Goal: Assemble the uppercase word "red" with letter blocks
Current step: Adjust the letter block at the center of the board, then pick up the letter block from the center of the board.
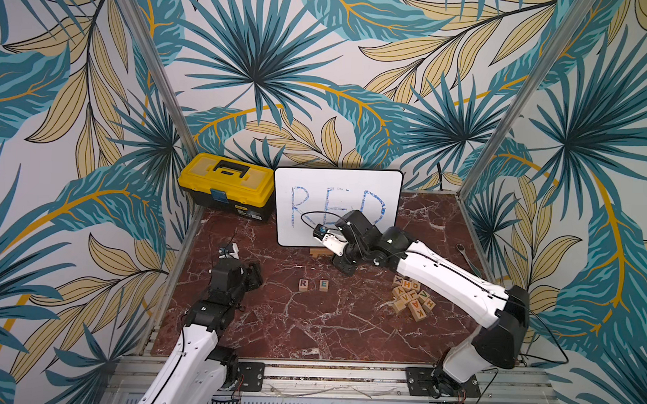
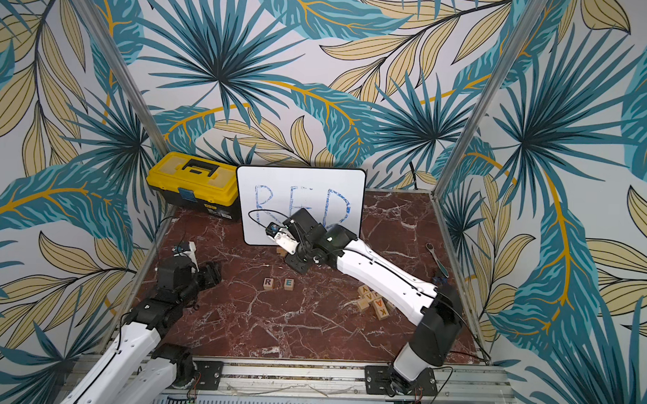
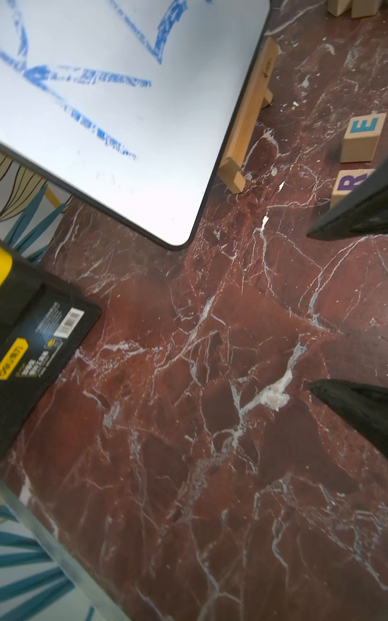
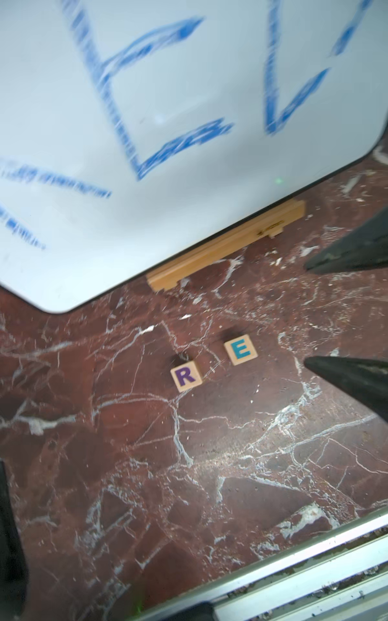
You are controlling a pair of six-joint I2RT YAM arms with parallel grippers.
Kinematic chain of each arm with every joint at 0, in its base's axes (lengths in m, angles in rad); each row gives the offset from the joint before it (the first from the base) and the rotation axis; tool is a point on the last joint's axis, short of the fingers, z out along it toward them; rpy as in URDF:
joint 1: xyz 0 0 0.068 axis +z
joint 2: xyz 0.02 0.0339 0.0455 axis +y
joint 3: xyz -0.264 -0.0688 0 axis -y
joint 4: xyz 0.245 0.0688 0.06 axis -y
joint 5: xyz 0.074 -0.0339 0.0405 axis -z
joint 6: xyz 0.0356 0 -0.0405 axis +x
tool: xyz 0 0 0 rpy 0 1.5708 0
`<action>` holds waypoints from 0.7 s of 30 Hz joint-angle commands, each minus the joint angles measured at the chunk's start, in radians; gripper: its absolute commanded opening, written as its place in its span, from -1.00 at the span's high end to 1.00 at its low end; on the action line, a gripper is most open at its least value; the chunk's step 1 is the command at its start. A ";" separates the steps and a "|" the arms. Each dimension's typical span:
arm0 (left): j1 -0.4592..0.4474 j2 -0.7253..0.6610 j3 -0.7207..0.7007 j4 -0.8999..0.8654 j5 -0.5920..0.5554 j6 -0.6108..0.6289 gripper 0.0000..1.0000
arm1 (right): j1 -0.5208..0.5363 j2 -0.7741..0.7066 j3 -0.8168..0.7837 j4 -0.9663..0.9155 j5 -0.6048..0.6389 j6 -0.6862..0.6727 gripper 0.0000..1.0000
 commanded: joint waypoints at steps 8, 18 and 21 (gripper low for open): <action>-0.210 0.278 0.176 0.205 -0.116 0.080 -0.33 | -0.238 -0.214 -0.182 -0.164 0.221 0.468 0.15; -0.270 0.425 0.254 0.269 -0.097 0.094 -0.33 | -0.416 -0.221 -0.326 -0.241 0.290 0.687 0.17; -0.269 0.438 0.264 0.269 -0.088 0.093 -0.33 | -0.436 -0.222 -0.376 -0.183 0.257 0.659 0.17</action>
